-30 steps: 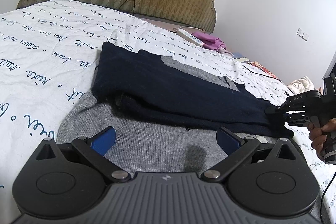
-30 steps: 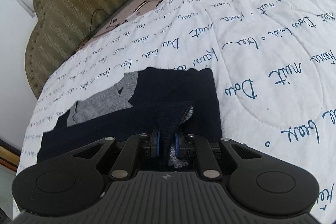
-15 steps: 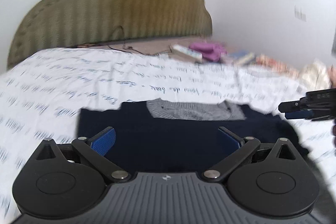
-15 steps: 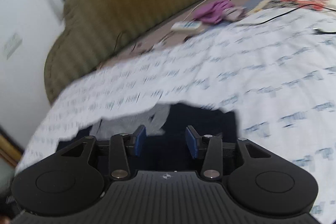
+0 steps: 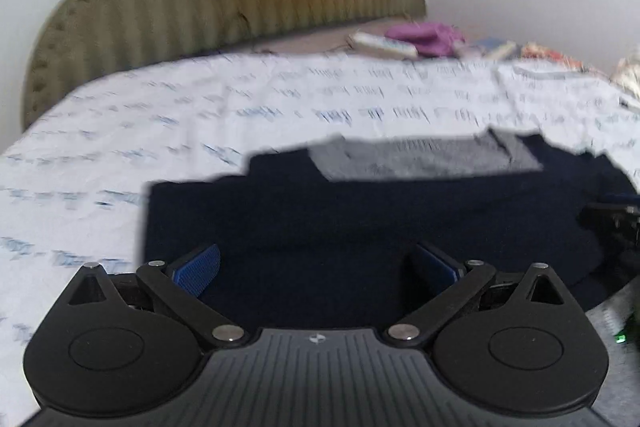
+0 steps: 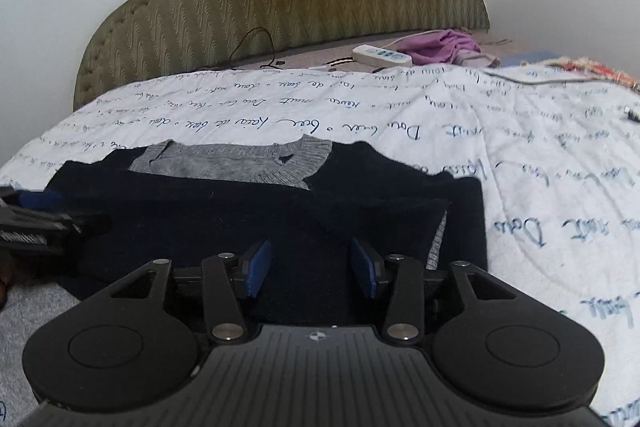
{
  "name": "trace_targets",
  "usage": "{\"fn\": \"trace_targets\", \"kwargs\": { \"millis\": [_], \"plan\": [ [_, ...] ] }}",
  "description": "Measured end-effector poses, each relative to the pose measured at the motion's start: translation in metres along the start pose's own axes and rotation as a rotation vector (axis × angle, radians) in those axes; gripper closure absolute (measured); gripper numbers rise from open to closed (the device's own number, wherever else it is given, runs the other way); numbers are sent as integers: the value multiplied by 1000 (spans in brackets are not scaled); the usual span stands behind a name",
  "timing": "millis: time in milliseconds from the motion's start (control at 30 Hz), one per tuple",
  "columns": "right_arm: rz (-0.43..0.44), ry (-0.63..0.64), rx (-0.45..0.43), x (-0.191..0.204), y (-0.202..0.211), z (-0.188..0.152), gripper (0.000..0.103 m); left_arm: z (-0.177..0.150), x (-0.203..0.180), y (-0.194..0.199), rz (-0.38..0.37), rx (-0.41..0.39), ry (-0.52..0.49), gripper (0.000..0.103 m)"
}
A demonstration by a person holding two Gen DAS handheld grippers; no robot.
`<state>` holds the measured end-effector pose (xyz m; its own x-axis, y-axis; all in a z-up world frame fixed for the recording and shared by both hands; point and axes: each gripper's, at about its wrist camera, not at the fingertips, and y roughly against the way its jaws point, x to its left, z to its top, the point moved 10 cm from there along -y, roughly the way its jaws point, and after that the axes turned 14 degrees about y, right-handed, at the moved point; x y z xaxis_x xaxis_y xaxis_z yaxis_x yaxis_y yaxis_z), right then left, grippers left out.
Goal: Fold small clothes
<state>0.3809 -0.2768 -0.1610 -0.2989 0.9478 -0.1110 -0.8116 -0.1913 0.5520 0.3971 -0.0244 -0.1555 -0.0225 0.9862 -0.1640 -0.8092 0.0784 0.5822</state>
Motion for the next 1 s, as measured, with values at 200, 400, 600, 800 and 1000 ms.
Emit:
{"fn": "trace_targets", "kwargs": {
  "millis": [200, 400, 600, 800, 1000],
  "plan": [
    [138, -132, -66, 24, 88, 1, 45, 4, 72, 121, -136, -55, 185, 0],
    [290, -221, -6, 77, 171, -62, 43, -63, 138, 200, -203, 76, 370, 0],
    [553, -329, 109, 159, 202, -88, 41, -84, 146, 244, -270, 47, 401, 0],
    [799, -219, 214, 279, 195, -77, 29, -92, 160, 250, -273, 90, 508, 0],
    [814, -63, 172, 342, 200, -73, 86, -134, 157, 268, -440, 264, 727, 0]
  ]
}}
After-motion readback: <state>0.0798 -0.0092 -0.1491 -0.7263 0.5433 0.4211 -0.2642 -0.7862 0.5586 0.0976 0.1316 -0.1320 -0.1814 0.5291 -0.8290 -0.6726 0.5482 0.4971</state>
